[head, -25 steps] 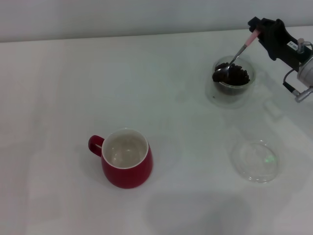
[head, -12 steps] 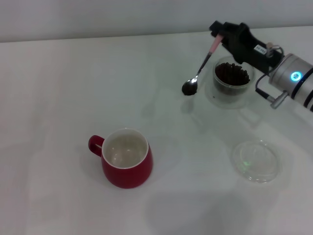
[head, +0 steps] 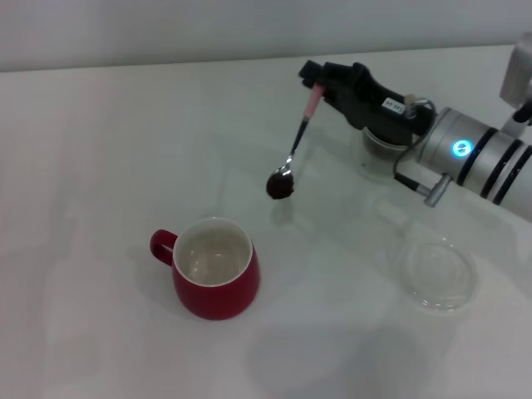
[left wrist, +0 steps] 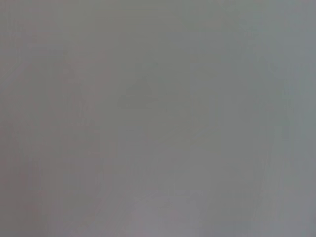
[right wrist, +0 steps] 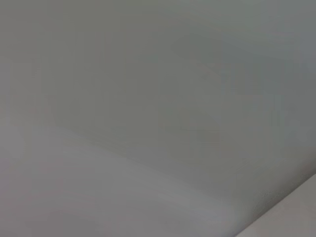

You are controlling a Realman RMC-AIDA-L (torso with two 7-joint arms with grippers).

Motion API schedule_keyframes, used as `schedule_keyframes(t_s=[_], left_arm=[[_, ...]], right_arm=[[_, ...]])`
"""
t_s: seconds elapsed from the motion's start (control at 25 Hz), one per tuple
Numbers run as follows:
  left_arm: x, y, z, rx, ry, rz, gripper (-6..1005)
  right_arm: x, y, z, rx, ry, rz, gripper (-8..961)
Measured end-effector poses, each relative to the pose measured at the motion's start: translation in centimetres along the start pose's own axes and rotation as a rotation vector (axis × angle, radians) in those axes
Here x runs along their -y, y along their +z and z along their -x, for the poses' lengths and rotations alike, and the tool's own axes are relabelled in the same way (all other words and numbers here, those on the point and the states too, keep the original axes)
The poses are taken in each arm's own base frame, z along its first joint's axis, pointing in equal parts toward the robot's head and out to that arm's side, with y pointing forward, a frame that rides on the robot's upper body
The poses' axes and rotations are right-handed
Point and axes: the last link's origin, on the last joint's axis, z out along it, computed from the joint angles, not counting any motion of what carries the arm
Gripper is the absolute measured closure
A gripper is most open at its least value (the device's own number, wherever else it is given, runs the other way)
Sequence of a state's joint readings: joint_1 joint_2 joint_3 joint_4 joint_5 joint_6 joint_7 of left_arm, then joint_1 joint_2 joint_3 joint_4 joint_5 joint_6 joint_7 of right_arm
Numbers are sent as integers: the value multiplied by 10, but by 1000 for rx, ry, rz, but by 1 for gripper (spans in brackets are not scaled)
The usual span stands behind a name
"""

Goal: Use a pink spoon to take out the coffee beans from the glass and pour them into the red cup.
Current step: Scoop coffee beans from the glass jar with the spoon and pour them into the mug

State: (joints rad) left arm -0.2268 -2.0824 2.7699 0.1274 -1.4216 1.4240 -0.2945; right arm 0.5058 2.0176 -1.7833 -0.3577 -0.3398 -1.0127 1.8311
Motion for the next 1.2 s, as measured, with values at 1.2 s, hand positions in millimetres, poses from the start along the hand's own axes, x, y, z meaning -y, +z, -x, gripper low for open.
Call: schedule_keyframes(t_s=[1.2], left_arm=[[-2,-2,2,10,-6,6,112]], right_arm=[[-30,28,-50,-63,-274,81,745]])
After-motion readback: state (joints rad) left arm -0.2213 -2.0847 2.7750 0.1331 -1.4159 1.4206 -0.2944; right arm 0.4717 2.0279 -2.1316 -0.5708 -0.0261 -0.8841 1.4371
